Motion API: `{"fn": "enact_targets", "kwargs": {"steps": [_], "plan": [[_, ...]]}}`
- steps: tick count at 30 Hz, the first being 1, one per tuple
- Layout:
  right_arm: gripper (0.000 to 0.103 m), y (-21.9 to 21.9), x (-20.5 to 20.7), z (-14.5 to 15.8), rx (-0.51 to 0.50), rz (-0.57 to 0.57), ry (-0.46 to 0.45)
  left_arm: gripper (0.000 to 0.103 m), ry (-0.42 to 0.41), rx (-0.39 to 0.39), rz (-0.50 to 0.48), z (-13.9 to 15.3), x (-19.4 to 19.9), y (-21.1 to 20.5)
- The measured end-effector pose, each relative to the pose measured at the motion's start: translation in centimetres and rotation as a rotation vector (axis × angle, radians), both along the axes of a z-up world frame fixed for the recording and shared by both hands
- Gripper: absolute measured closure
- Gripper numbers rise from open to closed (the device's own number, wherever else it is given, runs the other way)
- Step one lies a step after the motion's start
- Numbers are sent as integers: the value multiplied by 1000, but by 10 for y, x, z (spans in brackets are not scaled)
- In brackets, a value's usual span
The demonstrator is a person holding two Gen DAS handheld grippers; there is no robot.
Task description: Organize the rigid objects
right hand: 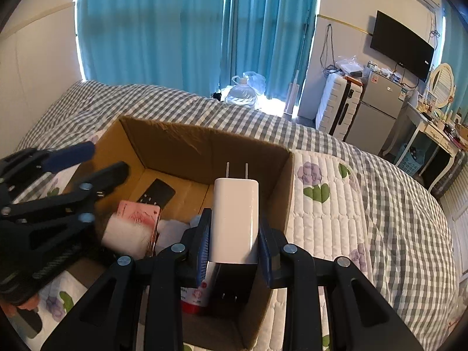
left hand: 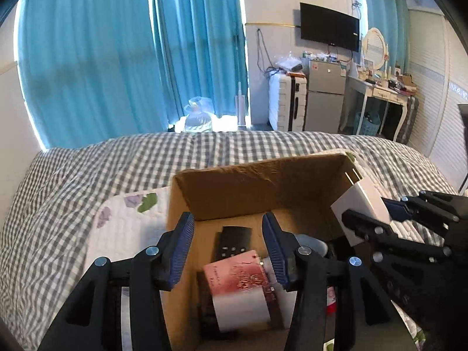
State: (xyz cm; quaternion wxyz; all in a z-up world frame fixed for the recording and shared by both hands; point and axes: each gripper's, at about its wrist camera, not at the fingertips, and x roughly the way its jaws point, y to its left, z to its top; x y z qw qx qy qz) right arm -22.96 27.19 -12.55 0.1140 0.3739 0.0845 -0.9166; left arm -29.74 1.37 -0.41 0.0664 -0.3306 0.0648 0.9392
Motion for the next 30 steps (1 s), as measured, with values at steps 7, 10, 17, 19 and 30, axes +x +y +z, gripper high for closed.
{"fn": "enact_targets", "kwargs": {"steps": [7,10,17,19,30], "plan": [[75,-19,-33,-15,44,-31,-45,52,-14,-7,38,-11,-8,-20],[75,-27,-43,-24,82,-32,-62,52,-15,3,39,-15,-11,-26],[74,-26,-43,-27,79,-70,-52,52,-31,33,52,-17,-7,-31],[62,-24,-36,-17,73,-68,-32,52,-31,30,48,-11,-1,-29],[58,-7,43,92,38,-94,99,52,88,66,44,83,64,-28]]}}
